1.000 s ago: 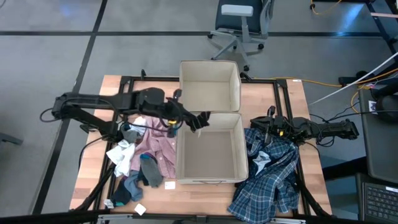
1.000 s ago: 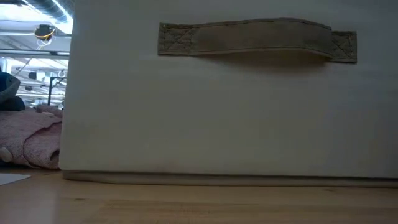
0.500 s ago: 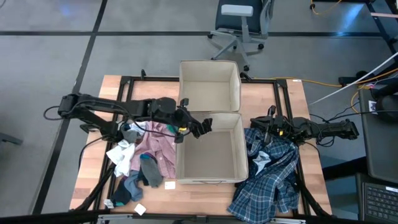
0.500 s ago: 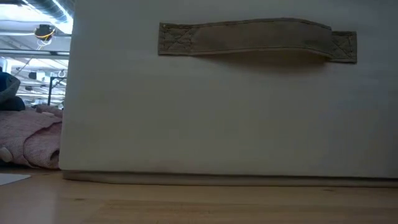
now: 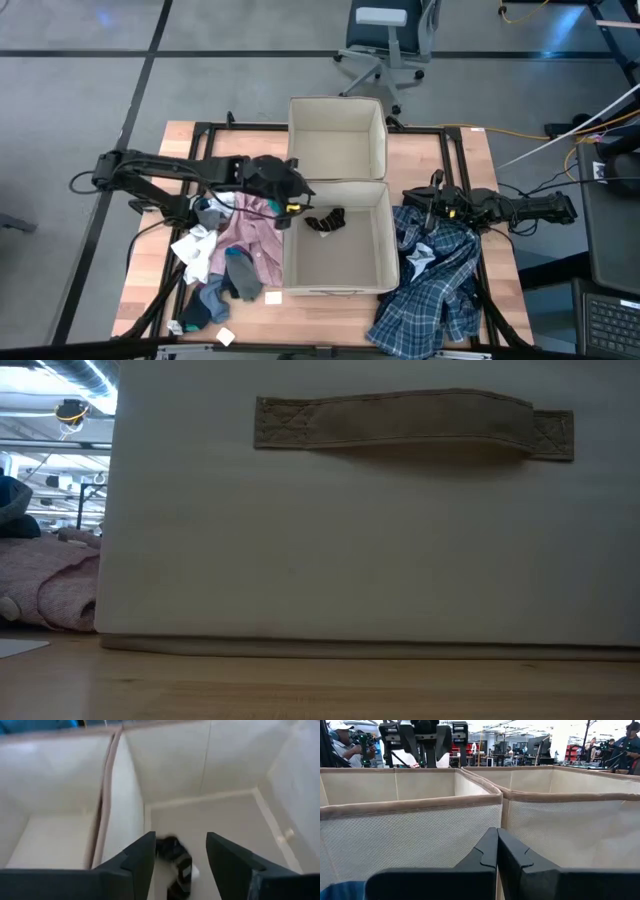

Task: Sort clothes
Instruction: Put the white patterned sock into the bottom laundry organizer

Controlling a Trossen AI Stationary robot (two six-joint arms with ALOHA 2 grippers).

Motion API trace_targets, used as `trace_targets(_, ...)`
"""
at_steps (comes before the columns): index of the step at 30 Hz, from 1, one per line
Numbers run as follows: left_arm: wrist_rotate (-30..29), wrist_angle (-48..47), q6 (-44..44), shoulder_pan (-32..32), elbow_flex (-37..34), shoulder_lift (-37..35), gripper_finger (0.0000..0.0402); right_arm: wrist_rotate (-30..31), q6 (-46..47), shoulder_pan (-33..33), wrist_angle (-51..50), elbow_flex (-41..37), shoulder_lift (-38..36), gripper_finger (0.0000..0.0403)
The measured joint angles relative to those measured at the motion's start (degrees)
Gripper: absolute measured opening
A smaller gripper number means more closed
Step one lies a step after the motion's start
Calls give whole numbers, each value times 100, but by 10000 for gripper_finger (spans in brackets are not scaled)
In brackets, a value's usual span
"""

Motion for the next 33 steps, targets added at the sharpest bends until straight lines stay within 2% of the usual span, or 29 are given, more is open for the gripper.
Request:
trace_targets(7,-347,-2582,-734,-2,795,-385,167,0,-2,0,-9,0,1,7)
trace_targets(12,-698,-3881,-1445,-3,1142,-775,163,0,-4,0,-9,0,1,7)
trace_targets(19,-776,-5086,-2745,-5,1090,-1290,162,0,-4,0,-7,0,1,7)
trace_targets(26,-774,-6206,-3918,-223,707,-1380,162,0,-4,-2,-2,0,1,7)
trace_targets(30,-794,-6256,-4163,-275,341,-1370,162,33,-4,0,0,0,1,7)
trace_targets(33,-1053,-6158,-4189,-225,75,-1337,162,81,-4,-1,2,0,1,7)
